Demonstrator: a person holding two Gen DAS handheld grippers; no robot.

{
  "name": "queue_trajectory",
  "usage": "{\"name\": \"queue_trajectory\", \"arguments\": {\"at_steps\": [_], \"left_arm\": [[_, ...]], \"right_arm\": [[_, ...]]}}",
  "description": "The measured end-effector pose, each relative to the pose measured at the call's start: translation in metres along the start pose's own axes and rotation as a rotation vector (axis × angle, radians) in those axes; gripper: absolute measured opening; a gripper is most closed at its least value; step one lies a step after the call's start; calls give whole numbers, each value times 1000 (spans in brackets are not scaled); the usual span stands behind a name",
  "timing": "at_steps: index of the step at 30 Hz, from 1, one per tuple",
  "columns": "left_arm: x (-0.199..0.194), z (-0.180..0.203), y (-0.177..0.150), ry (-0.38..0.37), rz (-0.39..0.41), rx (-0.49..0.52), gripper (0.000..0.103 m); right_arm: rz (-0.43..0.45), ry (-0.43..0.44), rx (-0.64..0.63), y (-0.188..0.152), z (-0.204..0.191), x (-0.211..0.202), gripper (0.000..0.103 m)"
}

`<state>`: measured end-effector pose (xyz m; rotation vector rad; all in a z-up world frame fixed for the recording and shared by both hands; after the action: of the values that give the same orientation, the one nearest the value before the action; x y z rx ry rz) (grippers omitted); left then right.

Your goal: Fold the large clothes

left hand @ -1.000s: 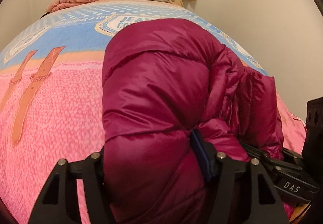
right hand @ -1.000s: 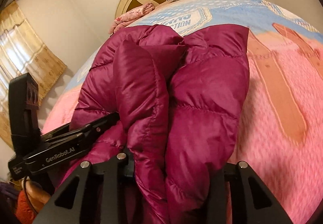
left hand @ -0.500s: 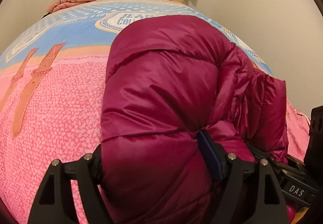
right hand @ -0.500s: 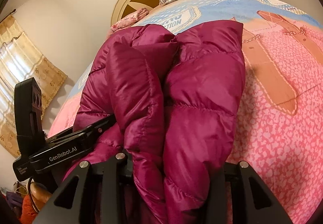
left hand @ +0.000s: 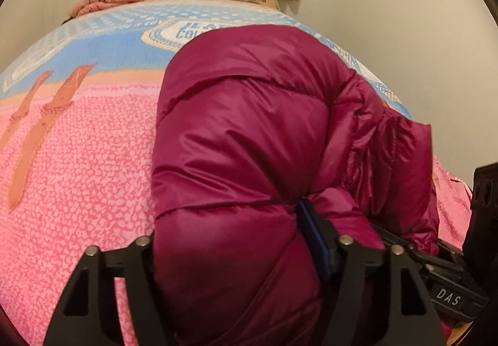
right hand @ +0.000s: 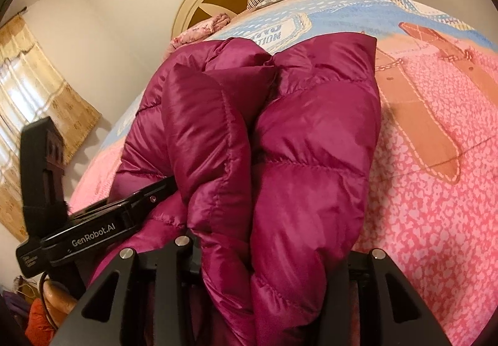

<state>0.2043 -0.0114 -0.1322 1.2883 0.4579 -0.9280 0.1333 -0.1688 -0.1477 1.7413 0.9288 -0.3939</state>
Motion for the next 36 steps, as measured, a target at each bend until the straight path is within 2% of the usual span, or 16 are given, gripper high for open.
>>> {"name": "queue_trajectory", "arguments": {"at_steps": [4, 9, 22, 36], "left_arm": [[-18, 4, -9, -7, 13, -9, 56], [-42, 9, -19, -12, 27, -13, 52], [-70, 51, -37, -61, 33, 16, 52], [-60, 43, -40, -26, 14, -17, 52]], "right_arm": [[-11, -43, -48, 0, -13, -8, 35], [8, -54, -52, -7, -24, -27, 32], [67, -99, -33, -19, -24, -84, 31], [51, -100, -55, -23, -31, -75, 31]]}}
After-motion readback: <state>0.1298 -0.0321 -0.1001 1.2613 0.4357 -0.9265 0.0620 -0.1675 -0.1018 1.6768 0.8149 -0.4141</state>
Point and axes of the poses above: each gripper's, at about its wrist camera, not at the fingertips, and x roughly the way its jaws point, z to its right, y to its top, the point moved 7 cm from there along x, roughly the way its jaws point, and after that the axes turned 6 degrees about -x, right-handed, at the moved point
